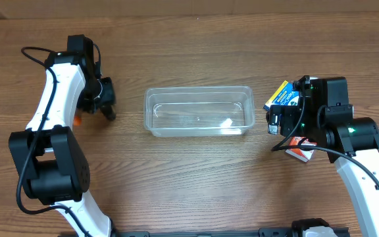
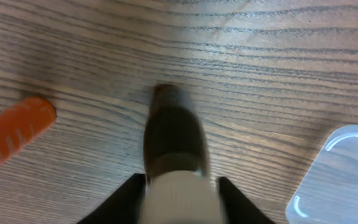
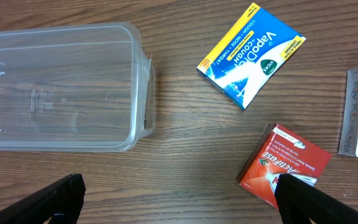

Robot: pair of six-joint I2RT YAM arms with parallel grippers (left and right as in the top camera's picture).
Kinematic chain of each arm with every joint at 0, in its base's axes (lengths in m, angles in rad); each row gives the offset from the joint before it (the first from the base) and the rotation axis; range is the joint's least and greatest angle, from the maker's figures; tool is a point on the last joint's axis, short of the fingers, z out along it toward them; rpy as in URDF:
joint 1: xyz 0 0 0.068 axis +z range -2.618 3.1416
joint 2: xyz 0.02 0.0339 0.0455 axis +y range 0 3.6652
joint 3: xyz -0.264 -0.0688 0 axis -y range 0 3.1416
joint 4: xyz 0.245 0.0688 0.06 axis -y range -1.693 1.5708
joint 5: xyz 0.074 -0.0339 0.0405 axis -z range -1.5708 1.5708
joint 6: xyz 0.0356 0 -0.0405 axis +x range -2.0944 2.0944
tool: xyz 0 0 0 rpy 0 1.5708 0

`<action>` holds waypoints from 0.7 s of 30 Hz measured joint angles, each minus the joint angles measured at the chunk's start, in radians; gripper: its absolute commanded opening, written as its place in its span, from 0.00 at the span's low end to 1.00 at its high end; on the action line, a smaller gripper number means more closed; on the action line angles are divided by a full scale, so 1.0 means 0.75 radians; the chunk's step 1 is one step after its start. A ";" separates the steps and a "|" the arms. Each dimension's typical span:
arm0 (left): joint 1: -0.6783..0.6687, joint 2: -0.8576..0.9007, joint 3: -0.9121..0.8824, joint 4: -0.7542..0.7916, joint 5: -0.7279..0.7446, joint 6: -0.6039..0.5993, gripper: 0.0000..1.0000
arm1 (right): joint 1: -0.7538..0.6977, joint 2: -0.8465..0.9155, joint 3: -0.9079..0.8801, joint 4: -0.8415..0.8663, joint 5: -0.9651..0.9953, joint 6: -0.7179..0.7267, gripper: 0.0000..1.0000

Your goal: Pack container

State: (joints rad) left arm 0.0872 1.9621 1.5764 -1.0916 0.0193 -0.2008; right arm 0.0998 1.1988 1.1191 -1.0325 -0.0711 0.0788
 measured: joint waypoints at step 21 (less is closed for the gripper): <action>-0.502 -0.385 0.296 -0.304 0.030 -0.081 0.04 | -0.001 0.000 0.000 0.000 -0.001 -0.001 1.00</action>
State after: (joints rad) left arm -0.2890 1.6733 1.7985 -1.3193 0.0418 -0.2615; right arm 0.0994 1.1988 1.1191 -1.0325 -0.0715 0.0784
